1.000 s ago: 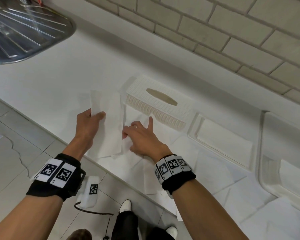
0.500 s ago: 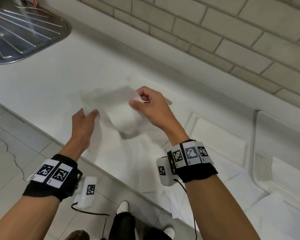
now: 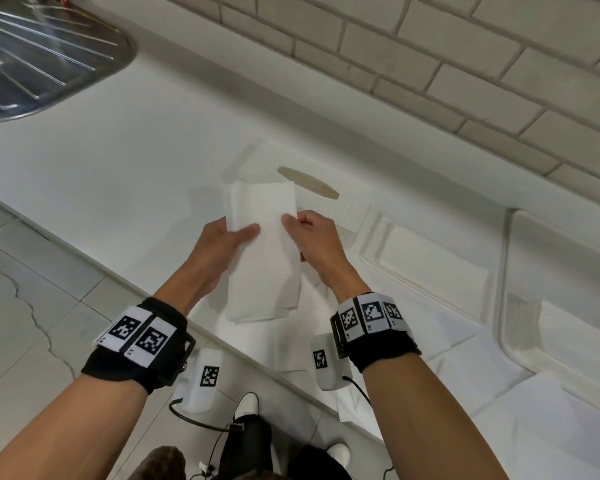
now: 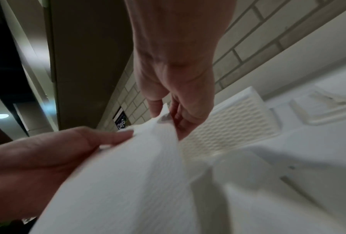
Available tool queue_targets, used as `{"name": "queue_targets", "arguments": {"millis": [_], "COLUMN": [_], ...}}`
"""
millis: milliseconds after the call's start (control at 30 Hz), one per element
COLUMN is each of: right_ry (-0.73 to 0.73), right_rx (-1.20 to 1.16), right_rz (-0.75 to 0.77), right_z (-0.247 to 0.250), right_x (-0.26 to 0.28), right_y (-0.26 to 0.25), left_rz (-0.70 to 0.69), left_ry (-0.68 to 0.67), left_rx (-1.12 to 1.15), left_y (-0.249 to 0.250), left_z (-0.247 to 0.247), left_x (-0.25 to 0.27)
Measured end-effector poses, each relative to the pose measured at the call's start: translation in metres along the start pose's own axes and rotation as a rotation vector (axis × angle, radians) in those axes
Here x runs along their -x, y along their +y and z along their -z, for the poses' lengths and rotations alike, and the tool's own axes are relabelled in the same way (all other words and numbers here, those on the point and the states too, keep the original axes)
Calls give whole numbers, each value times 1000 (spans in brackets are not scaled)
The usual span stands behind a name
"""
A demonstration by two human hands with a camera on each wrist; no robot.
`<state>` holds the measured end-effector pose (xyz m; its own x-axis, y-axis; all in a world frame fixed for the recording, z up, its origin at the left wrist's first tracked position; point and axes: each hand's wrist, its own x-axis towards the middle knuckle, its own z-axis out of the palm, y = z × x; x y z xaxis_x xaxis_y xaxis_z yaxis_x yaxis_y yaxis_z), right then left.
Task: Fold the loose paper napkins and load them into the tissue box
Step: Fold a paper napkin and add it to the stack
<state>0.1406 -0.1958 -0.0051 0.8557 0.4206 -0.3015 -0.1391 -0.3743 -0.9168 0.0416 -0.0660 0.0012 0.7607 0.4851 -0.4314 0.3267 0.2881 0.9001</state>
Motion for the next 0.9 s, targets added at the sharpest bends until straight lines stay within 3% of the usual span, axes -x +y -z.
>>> {"name": "queue_targets", "arguments": {"millis": [67,100,200,267,500,633,800,900], "right_ry": [51,72,-65,-110,-105,-119,-256,-302], "right_rx": [113,284,858,960,860,547,233,104], "right_rz": [-21,-11,-14,6,19,38,145,202], "right_z": [11,17,25,23,29,38,53,55], "right_x": [-2,-4,-3,-2,-6,-4,8,14], "right_y": [14,22,44,50,54,39,-3,-33], "left_rz": [-30,-40,-48,-48,-70,-94,-134,-150], "left_ry": [102,120,144,152,163,172,198,149], "left_rx": [-88,-101,-131,-147,-113,-64,14,41], "left_y": [-4,-5,-4,-6,-9,-6,4,10], "left_z": [3,6,13,16,22,26,26,20], "left_x": [-3,-4,-5,-6,-3,-5,-11,-10]}}
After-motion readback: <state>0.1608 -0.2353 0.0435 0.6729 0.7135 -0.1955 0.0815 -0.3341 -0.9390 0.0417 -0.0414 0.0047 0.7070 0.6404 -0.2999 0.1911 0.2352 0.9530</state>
